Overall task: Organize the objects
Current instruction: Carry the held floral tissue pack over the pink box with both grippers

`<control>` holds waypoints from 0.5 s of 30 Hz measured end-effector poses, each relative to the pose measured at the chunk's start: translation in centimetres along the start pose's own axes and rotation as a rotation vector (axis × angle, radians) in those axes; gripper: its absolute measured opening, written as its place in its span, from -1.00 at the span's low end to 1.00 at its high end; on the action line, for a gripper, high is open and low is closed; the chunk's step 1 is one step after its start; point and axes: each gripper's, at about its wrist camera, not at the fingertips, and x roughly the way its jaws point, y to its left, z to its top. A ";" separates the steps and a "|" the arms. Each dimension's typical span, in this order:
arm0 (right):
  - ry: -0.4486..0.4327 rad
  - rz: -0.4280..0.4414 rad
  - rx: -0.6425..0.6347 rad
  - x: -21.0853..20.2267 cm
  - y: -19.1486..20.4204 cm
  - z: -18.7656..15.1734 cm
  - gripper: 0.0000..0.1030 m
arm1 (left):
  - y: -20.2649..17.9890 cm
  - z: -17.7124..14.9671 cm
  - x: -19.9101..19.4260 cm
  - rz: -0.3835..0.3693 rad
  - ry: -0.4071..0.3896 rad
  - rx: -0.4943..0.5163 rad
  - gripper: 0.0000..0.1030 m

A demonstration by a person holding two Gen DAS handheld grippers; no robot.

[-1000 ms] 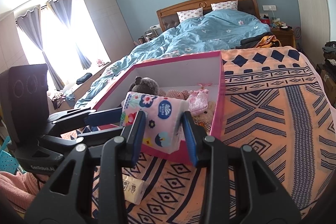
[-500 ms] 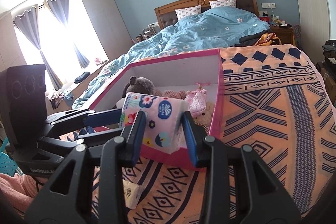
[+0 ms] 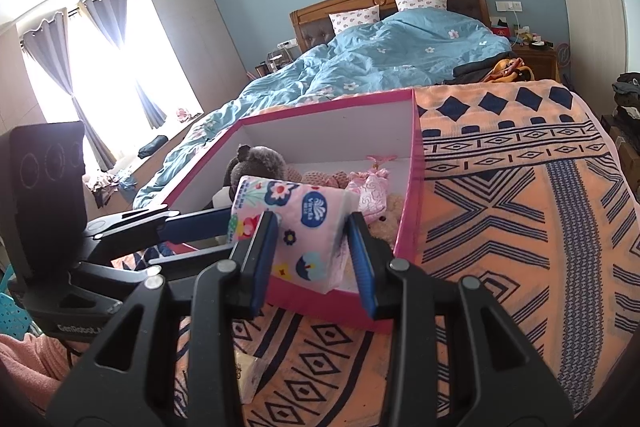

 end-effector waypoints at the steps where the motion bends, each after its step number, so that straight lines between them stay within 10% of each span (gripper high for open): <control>1: 0.002 -0.002 -0.001 0.1 0.0 0.0 -0.24 | 0.1 0.0 0.1 0.001 0.001 0.000 -0.14; 15: 0.035 -0.023 0.000 1.7 -0.4 0.3 -0.24 | 1.5 0.1 1.6 0.002 0.037 -0.040 -0.14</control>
